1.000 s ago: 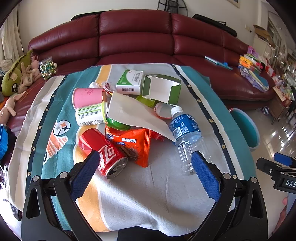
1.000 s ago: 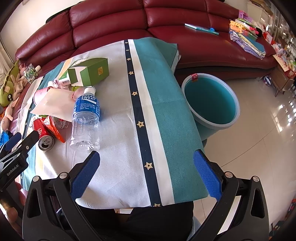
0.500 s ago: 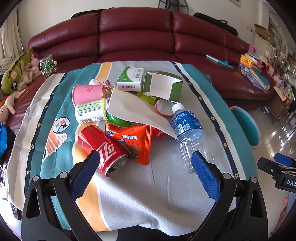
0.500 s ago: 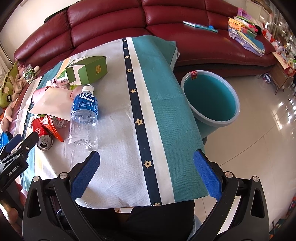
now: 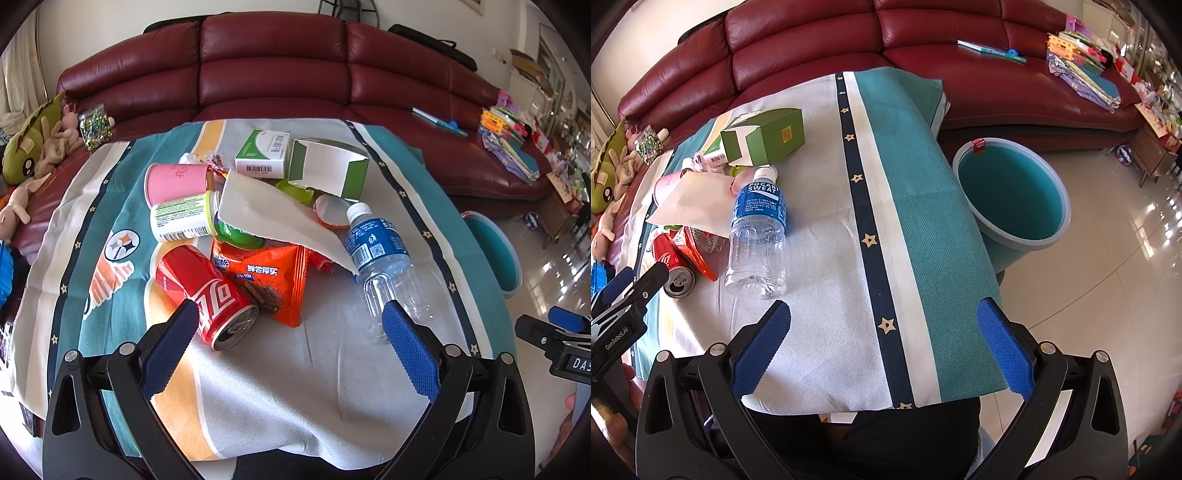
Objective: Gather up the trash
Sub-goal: 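Move the right tool toward the Pocari Sweat bottle on the cloth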
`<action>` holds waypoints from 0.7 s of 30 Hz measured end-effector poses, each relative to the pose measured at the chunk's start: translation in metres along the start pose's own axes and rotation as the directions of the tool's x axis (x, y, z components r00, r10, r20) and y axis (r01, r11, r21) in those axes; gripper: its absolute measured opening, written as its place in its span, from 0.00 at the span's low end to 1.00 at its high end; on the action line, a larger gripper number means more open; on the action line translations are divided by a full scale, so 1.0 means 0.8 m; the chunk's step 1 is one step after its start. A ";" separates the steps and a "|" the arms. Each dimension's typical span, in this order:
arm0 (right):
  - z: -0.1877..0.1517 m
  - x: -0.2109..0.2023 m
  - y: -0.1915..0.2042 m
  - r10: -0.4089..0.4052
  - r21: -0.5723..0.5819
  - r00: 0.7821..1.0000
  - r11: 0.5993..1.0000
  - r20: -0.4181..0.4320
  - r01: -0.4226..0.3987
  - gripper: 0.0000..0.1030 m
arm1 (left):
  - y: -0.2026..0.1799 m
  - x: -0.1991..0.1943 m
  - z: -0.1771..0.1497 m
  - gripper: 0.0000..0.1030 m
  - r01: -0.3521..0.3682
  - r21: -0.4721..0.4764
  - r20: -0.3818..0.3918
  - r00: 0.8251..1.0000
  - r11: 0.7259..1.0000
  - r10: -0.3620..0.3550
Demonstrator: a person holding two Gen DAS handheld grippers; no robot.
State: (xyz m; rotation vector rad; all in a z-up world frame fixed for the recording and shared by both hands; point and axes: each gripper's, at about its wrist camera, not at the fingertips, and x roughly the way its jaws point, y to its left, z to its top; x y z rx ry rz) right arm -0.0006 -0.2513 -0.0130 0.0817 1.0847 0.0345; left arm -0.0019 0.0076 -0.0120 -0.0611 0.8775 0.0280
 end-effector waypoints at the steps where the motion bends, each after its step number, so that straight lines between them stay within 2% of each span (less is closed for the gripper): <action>1: 0.000 0.000 0.000 -0.001 -0.001 1.000 1.000 -0.001 0.001 0.94 | 0.000 0.000 0.000 0.96 0.000 0.000 0.000 1.000 1.000 0.000; 21: 0.007 0.008 0.013 -0.007 -0.019 1.000 1.000 -0.020 0.007 0.94 | 0.006 0.006 0.000 0.96 0.005 -0.005 -0.007 1.000 1.000 -0.005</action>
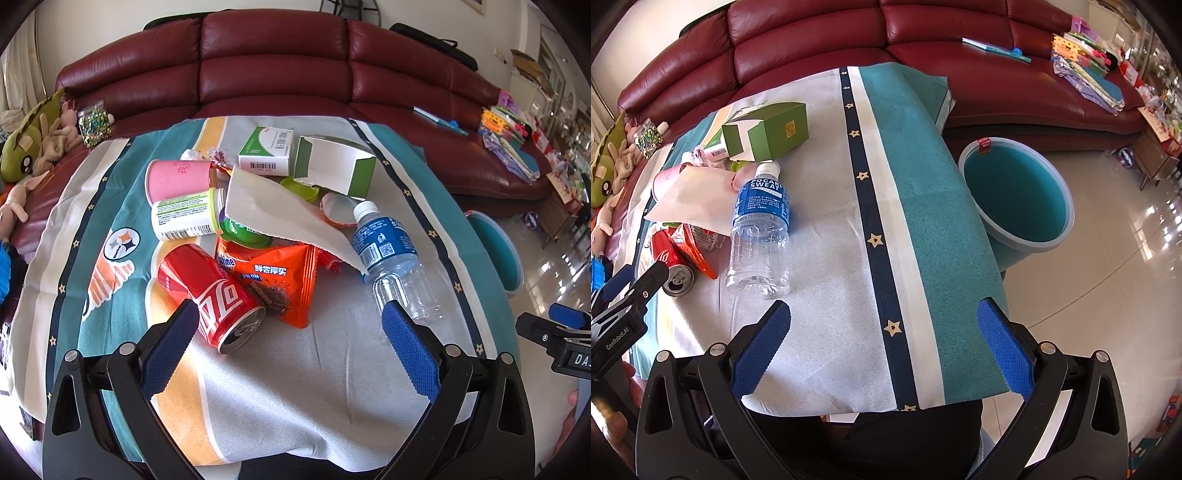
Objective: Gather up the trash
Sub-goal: 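Move the right tool toward the Pocari Sweat bottle on the cloth, then grasp the Pocari Sweat bottle with the right tool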
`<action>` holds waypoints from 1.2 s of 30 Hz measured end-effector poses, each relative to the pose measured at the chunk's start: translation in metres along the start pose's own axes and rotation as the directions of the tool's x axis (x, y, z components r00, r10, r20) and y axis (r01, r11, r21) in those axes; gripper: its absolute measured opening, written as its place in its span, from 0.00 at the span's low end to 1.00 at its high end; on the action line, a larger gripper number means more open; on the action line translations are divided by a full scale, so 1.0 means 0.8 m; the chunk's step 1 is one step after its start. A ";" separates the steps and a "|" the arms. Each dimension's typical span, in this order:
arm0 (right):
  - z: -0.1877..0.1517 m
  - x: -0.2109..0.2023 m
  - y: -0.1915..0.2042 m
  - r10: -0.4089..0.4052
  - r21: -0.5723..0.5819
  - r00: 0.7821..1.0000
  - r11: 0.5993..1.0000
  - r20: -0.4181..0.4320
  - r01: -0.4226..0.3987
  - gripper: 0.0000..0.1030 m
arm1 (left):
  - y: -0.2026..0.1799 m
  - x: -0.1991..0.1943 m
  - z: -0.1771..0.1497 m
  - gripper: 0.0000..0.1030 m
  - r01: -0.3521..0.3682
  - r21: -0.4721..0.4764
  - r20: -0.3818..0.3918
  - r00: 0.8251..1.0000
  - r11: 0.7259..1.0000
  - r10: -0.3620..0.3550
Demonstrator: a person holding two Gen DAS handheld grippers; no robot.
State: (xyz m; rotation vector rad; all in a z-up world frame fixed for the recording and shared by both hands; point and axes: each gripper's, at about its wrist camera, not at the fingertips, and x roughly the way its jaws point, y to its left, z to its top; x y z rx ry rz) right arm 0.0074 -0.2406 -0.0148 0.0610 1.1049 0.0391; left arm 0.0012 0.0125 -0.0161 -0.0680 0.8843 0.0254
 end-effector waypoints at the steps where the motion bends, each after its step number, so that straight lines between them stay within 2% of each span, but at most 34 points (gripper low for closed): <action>1: 0.001 0.000 0.002 0.001 -0.005 1.000 1.000 -0.001 -0.001 0.94 | 0.002 0.001 0.000 0.96 0.003 -0.002 0.000 1.000 1.000 -0.003; 7: 0.013 0.004 0.018 0.011 -0.044 1.000 0.999 -0.005 -0.012 0.94 | 0.021 0.008 0.006 0.96 0.015 -0.009 -0.005 1.000 1.000 -0.015; 15: 0.054 0.034 0.065 0.124 -0.117 0.990 0.984 -0.068 -0.131 0.94 | 0.062 0.031 0.021 0.96 0.048 -0.038 -0.025 0.998 0.998 -0.049; 18: 0.070 0.056 0.086 0.162 -0.132 0.981 0.976 -0.106 -0.175 0.91 | 0.079 0.037 0.029 0.96 0.045 -0.048 -0.029 0.999 0.998 -0.046; 23: 0.090 0.097 0.112 0.192 -0.133 0.967 0.968 -0.170 -0.215 0.78 | 0.105 0.041 0.044 0.96 0.028 -0.064 -0.028 0.999 0.998 -0.030; 28: 0.099 0.133 0.125 0.220 -0.095 0.943 0.964 -0.248 -0.249 0.78 | 0.123 0.044 0.057 0.96 0.027 -0.085 -0.035 0.999 0.996 -0.030; 33: 0.103 0.153 0.130 0.231 -0.076 0.931 0.962 -0.281 -0.262 0.78 | 0.127 0.049 0.066 0.96 0.028 -0.088 -0.049 0.998 0.996 -0.033; 34: 0.102 0.155 0.129 0.237 -0.071 0.929 0.961 -0.285 -0.267 0.76 | 0.126 0.051 0.067 0.96 0.028 -0.084 -0.051 0.998 0.996 -0.033; 35: 0.101 0.156 0.129 0.251 -0.071 0.926 0.957 -0.282 -0.282 0.62 | 0.124 0.052 0.069 0.96 0.028 -0.080 -0.053 0.998 0.996 -0.032; 36: 0.099 0.155 0.130 0.266 -0.075 0.921 0.952 -0.284 -0.298 0.60 | 0.122 0.053 0.070 0.96 0.028 -0.075 -0.055 0.998 0.997 -0.032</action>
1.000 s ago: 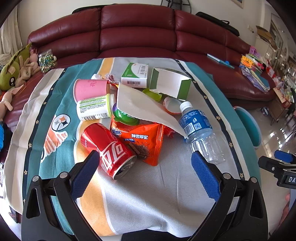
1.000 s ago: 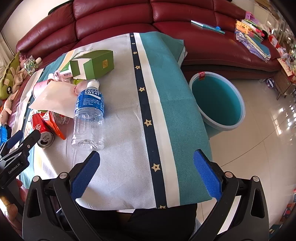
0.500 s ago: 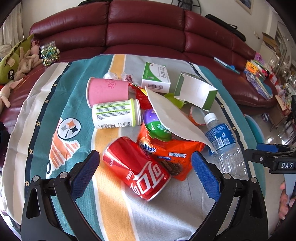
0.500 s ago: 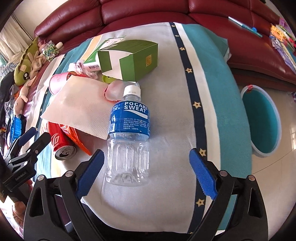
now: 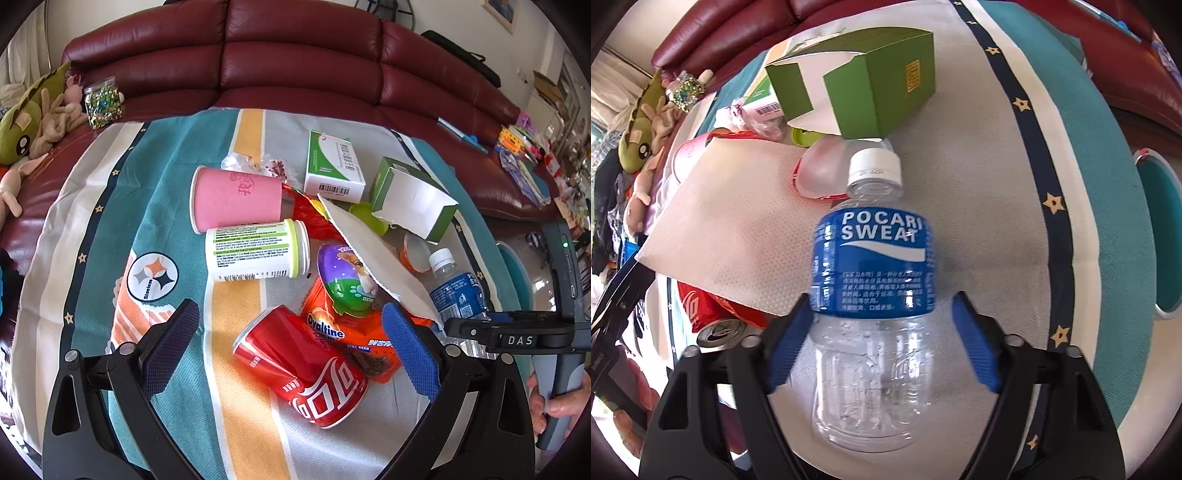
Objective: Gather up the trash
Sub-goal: 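Grasp the Pocari Sweat bottle with the right tool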
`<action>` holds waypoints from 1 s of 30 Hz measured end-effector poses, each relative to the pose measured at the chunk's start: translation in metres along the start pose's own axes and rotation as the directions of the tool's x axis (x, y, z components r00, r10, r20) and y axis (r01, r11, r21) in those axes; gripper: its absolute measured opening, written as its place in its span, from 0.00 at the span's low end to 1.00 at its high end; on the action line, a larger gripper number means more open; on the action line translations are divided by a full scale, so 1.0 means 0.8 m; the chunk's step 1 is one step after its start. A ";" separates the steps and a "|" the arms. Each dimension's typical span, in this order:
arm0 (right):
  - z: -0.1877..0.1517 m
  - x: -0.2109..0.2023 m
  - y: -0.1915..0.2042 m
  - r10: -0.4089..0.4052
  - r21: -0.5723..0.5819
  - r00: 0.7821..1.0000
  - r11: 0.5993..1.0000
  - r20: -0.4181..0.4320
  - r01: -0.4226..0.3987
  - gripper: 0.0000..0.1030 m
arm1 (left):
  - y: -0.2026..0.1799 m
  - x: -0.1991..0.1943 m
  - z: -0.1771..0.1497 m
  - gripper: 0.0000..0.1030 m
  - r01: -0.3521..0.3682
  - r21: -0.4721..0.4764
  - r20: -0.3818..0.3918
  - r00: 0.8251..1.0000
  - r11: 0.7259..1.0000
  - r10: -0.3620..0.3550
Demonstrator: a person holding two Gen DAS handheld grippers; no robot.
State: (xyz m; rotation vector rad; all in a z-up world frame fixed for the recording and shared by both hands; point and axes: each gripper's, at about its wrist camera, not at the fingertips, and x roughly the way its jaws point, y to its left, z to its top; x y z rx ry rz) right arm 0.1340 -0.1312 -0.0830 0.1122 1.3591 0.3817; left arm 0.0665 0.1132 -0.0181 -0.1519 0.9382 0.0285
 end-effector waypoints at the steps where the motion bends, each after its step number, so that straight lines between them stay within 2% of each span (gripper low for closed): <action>1: -0.001 -0.001 0.001 -0.008 -0.009 1.000 1.000 0.004 0.008 0.60 | -0.002 0.001 0.002 0.96 -0.001 0.006 -0.002 1.000 1.000 0.001; 8: -0.012 -0.019 -0.007 0.010 -0.011 0.999 1.000 0.043 -0.009 0.60 | -0.026 0.005 0.018 0.96 0.009 0.039 -0.005 1.000 0.999 -0.009; 14: -0.020 -0.041 -0.032 0.020 0.023 0.997 0.999 0.071 -0.022 0.60 | -0.053 -0.007 0.040 0.96 -0.005 0.090 0.043 0.999 0.996 0.001; 21: -0.027 -0.043 -0.054 0.038 0.052 0.996 0.998 0.076 -0.042 0.60 | -0.073 0.027 0.032 0.96 0.051 0.073 -0.045 0.998 0.996 -0.048; 25: -0.029 -0.047 -0.061 0.049 0.062 0.995 0.997 0.088 -0.054 0.60 | -0.086 0.031 0.032 0.96 0.082 0.091 -0.030 0.996 0.992 -0.080; 30: -0.035 -0.054 -0.073 0.067 0.080 0.993 0.994 0.097 -0.075 0.60 | -0.103 0.043 0.042 0.96 0.065 0.120 -0.055 0.997 0.991 -0.059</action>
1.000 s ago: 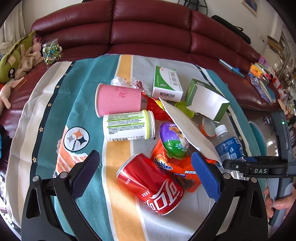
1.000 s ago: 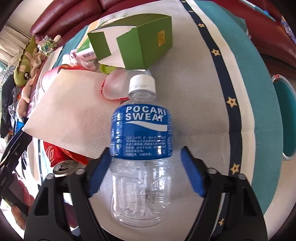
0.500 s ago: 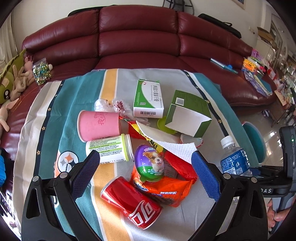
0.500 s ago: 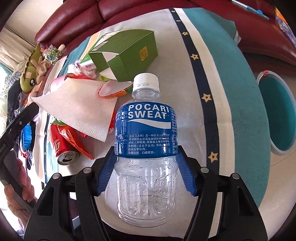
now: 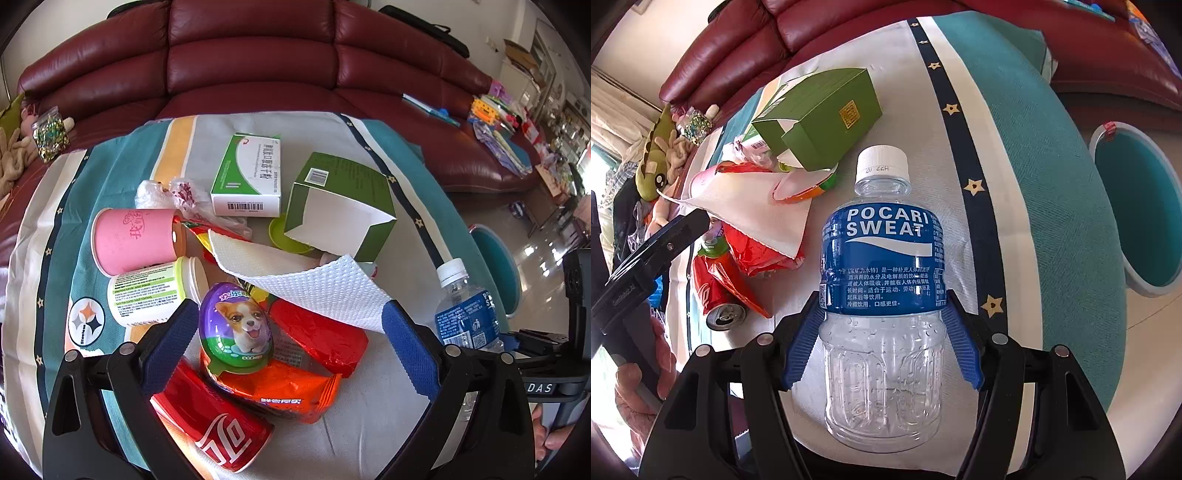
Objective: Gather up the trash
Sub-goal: 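Grasp the Pocari Sweat bottle with the right tool, then grasp the white paper towel with the left tool while the right tool holds the bottle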
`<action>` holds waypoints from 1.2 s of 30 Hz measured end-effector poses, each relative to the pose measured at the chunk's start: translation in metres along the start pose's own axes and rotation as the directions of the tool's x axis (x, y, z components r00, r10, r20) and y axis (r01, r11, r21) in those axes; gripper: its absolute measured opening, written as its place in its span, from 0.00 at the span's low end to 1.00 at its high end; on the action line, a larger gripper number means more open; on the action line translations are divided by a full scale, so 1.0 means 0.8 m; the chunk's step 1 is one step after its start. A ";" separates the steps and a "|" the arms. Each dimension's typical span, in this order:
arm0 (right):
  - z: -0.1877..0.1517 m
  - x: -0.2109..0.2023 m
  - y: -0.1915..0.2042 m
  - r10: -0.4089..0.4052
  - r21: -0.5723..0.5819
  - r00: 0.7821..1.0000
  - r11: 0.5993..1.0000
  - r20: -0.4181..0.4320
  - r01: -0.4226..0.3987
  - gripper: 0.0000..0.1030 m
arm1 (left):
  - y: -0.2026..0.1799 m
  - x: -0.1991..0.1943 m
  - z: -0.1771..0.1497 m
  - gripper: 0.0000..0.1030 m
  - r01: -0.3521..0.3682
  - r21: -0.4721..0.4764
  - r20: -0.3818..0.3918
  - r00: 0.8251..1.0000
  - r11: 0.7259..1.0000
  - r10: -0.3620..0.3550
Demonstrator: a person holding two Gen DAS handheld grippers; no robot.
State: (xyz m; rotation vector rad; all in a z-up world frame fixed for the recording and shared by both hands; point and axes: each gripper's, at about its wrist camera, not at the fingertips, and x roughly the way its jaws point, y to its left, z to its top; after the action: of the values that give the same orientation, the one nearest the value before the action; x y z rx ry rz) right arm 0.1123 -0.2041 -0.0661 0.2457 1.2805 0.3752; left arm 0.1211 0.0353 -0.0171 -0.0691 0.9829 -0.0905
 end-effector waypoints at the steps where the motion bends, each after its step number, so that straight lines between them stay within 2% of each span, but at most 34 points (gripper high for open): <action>1: -0.001 -0.002 -0.003 0.003 0.005 1.000 1.000 0.002 -0.003 0.60 | -0.003 0.002 0.002 0.96 0.001 0.009 -0.005 1.000 1.000 -0.001; 5: -0.002 -0.010 -0.015 0.013 0.020 1.000 1.000 0.014 -0.013 0.60 | -0.018 0.012 0.002 0.96 -0.005 0.050 -0.011 1.000 0.999 0.005; 6: -0.003 -0.011 -0.018 0.016 0.025 1.000 1.000 0.017 -0.017 0.61 | -0.019 0.015 0.002 0.93 -0.005 0.049 -0.012 1.000 0.999 0.006; 7: -0.003 -0.011 -0.020 0.020 0.029 1.000 0.999 0.019 -0.020 0.61 | -0.019 0.017 0.002 0.82 -0.004 0.046 -0.010 1.000 0.999 0.005; 9: -0.005 -0.012 -0.026 0.026 0.035 0.999 0.999 0.020 -0.027 0.61 | -0.020 0.022 0.004 0.69 0.000 0.042 -0.021 1.000 0.999 0.001; 13: -0.007 -0.014 -0.035 0.038 0.050 0.999 0.998 0.020 -0.039 0.61 | -0.027 0.030 0.010 0.55 -0.008 0.066 -0.027 1.000 0.998 0.010; 15: -0.007 -0.016 -0.040 0.044 0.058 0.999 0.997 0.024 -0.046 0.61 | -0.032 0.035 0.013 0.52 -0.003 0.076 -0.036 0.999 0.997 0.006; 18: -0.008 -0.018 -0.045 0.052 0.071 0.998 0.996 0.028 -0.054 0.61 | -0.037 0.047 0.019 0.53 0.012 0.074 -0.063 0.998 0.997 -0.007; 20: -0.009 -0.018 -0.050 0.056 0.081 0.998 0.995 0.029 -0.058 0.61 | -0.039 0.059 0.023 0.57 0.016 0.055 -0.101 0.995 0.998 -0.011; 22: -0.009 -0.018 -0.054 0.058 0.089 0.998 0.994 0.030 -0.060 0.61 | -0.042 0.063 0.024 0.59 0.020 0.047 -0.092 0.996 0.999 -0.016; 23: -0.009 -0.018 -0.055 0.057 0.092 0.998 0.994 0.030 -0.060 0.61 | -0.044 0.065 0.024 0.62 0.013 0.045 -0.093 0.996 0.999 -0.008; 25: -0.008 -0.017 -0.059 0.058 0.097 0.998 0.993 0.028 -0.060 0.61 | -0.048 0.071 0.025 0.79 0.009 0.039 -0.104 0.995 0.999 -0.005; 27: -0.006 -0.015 -0.061 0.060 0.103 0.998 0.993 0.025 -0.062 0.61 | -0.053 0.075 0.027 0.84 0.004 0.044 -0.100 0.995 0.999 0.000; 30: -0.003 -0.012 -0.064 0.060 0.108 0.998 0.992 0.020 -0.062 0.61 | -0.057 0.080 0.030 0.84 0.021 0.039 -0.086 0.996 0.999 -0.017; 32: -0.001 -0.010 -0.066 0.058 0.113 0.998 0.992 0.018 -0.060 0.61 | -0.058 0.082 0.031 0.67 0.019 0.038 -0.073 0.997 0.999 -0.016; 34: 0.001 -0.009 -0.067 0.055 0.117 0.998 0.992 0.015 -0.057 0.61 | -0.057 0.082 0.031 0.34 0.029 0.030 -0.074 0.997 0.999 -0.027; 36: 0.001 -0.007 -0.068 0.050 0.117 0.999 0.992 0.014 -0.051 0.61 | -0.054 0.075 0.030 0.18 0.030 0.022 -0.058 0.998 0.999 -0.028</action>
State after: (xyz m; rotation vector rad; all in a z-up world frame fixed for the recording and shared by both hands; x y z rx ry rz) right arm 0.1193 -0.2561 -0.0814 0.3802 1.2888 0.3414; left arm 0.1721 -0.0135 -0.0496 -0.0596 1.0381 -0.1311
